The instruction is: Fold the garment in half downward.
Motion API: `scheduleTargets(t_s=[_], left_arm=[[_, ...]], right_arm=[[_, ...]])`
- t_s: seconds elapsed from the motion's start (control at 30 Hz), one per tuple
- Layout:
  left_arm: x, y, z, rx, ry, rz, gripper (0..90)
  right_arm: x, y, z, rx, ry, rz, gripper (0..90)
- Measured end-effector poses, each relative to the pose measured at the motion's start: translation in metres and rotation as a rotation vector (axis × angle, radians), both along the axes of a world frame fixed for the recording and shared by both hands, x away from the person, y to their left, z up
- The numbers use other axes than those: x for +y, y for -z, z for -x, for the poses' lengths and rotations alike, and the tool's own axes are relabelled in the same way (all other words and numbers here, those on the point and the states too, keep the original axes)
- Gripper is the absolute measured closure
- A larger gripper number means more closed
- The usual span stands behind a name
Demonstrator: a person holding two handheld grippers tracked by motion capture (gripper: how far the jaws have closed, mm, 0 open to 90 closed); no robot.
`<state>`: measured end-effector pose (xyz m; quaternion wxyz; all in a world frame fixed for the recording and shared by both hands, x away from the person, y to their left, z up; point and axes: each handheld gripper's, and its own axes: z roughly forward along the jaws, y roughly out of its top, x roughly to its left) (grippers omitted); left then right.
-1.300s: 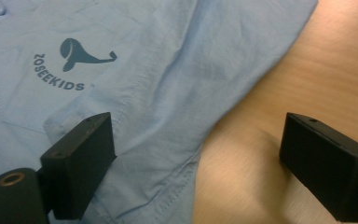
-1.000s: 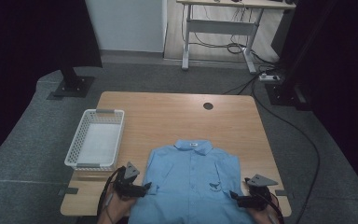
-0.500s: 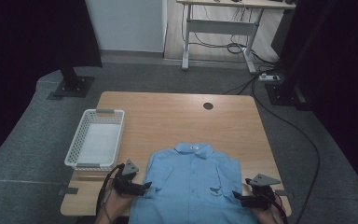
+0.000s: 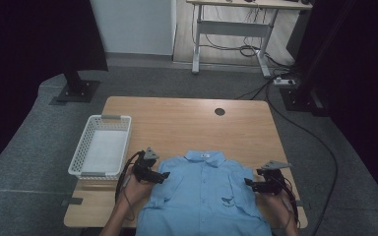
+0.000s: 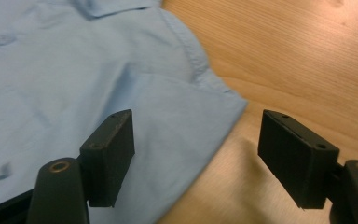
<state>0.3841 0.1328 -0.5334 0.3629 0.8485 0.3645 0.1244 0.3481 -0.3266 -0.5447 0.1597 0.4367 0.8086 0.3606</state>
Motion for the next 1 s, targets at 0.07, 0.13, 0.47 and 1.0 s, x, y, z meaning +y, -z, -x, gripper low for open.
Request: scheduleTargets(t_s=[0.07,0.13,0.47,1.0], left_arm=[[0.0,0.003,-0.005,-0.001,-0.013,-0.013,14.0],[0.002,0.005,-0.011,0.006,-0.028,-0.017,14.1],[0.002,0.008,-0.015,0.003,0.006,-0.083,32.4],[-0.012,-0.013,-0.057,0.009,0.049,-0.008,87.1]], right_arm=[[0.0,0.002,-0.008,0.002,0.009,0.003,27.2],[0.0,0.004,-0.014,0.0,0.01,0.002,28.0],[0.009,0.004,-0.022,-0.003,-0.035,0.039,50.9],[0.009,-0.017,-0.048,0.028,-0.009,-0.016,86.3]])
